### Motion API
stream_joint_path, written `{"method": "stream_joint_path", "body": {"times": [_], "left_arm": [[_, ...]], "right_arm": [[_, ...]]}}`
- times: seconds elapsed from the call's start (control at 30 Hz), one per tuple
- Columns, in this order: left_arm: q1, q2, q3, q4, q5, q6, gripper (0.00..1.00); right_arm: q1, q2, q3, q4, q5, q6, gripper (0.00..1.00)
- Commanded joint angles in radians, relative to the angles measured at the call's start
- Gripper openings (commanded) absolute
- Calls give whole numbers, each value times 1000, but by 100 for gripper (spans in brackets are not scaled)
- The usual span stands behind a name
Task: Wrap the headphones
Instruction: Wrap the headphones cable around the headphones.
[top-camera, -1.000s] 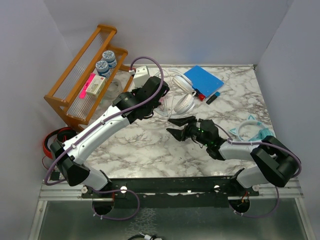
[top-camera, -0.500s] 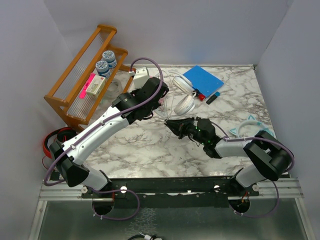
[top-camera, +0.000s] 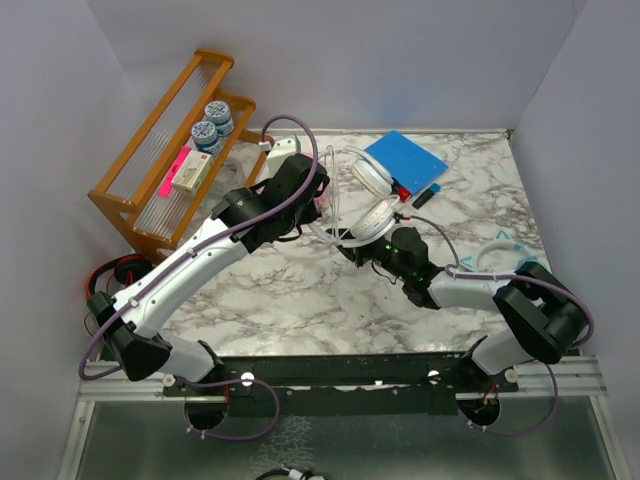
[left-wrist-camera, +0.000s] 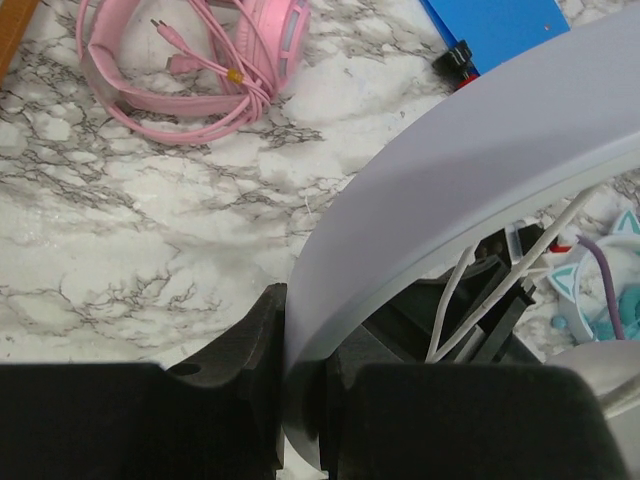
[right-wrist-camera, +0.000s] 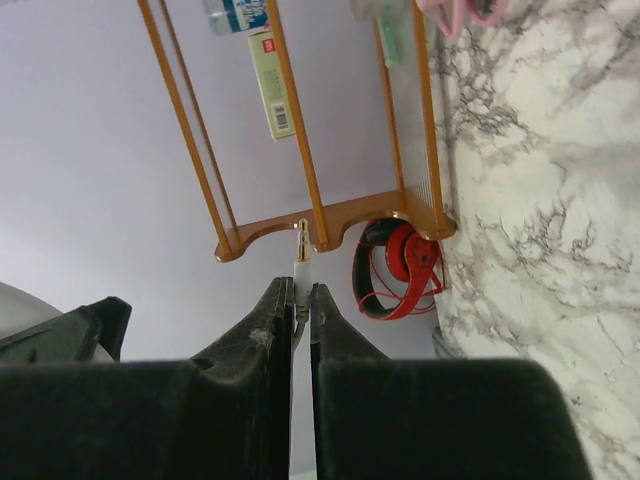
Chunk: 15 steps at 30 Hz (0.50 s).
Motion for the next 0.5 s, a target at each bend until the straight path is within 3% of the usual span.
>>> {"method": "stream_joint_path", "body": {"times": [0.0,0.17,0.3,0.47], "left_arm": [[4,-86,-17,55,119,25,0],[5,-126,-50,57,179,53,0],[5,-141,-80,63,290,107,0],[5,-160,-166,99,408,155,0]], "right_arm": [[-1,-48,4,-36,99,-219,2],[-10,-39,-28,82,66,-399,2],[-11,-28,-23,175,-86,-632,2],[-16,7,-38,289,-234,-812,3]]}}
